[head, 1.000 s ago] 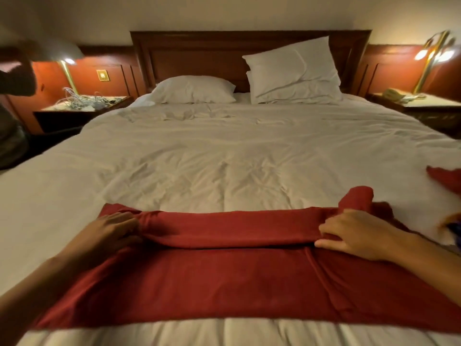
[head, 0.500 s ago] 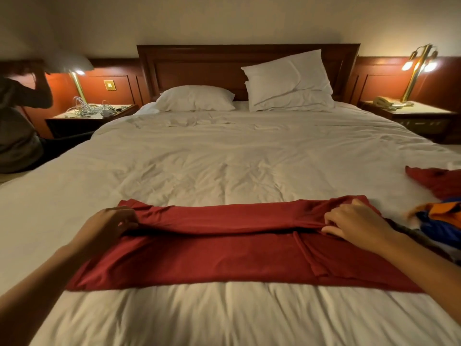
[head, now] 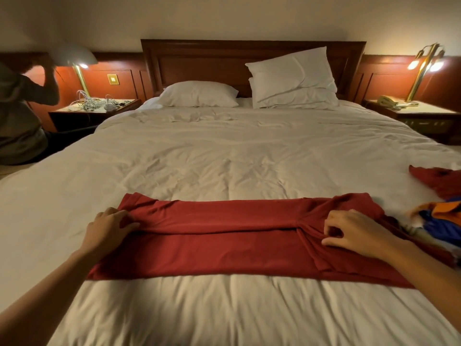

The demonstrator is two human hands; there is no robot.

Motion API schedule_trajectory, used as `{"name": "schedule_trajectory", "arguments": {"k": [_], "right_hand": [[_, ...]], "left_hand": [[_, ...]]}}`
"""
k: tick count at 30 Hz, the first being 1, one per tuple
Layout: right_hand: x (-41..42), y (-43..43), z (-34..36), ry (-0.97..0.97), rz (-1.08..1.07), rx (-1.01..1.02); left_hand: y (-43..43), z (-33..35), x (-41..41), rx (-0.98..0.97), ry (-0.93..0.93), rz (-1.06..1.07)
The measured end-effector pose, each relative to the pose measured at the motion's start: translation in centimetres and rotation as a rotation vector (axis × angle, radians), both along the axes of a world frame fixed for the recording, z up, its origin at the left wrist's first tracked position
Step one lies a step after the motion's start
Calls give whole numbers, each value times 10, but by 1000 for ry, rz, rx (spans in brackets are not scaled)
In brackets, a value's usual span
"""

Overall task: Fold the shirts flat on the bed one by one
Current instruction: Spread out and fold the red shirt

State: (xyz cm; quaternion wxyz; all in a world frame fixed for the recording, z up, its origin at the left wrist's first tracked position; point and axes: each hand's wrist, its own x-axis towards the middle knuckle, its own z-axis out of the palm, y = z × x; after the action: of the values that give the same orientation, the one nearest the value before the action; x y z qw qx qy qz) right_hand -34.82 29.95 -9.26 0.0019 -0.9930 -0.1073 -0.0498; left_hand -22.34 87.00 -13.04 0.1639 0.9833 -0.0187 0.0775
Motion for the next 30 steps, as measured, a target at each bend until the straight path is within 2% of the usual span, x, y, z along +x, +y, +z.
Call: {"name": "schedule_trajectory", "arguments": {"k": [2,8,12,14,18,22,25,28,30], "right_hand": [[0,7,-1,14,-17,-3],[-13,12,0,-125,-110,57],[-23,7,0,-55,-188,102],[-18,15,0,-121,-207,159],[13,63,-4,-232,-137,360],[52,117,-26,-41,-13,490],[68,142,-53,58,36,465],[72,151,-74,-77,22,530],[73,150,-82,-152,20,579]], "left_hand": [[-5,-4,-1,20,22,41],[-17,-17,-7,99,-36,111],[-19,-18,-7,87,-32,142],[-23,-13,-4,83,-12,178],[-35,0,13,-5,-33,242],[-40,7,44,-57,5,257],[-32,8,69,-33,89,262],[-19,4,90,-54,64,154],[-10,3,100,-144,18,103]]}}
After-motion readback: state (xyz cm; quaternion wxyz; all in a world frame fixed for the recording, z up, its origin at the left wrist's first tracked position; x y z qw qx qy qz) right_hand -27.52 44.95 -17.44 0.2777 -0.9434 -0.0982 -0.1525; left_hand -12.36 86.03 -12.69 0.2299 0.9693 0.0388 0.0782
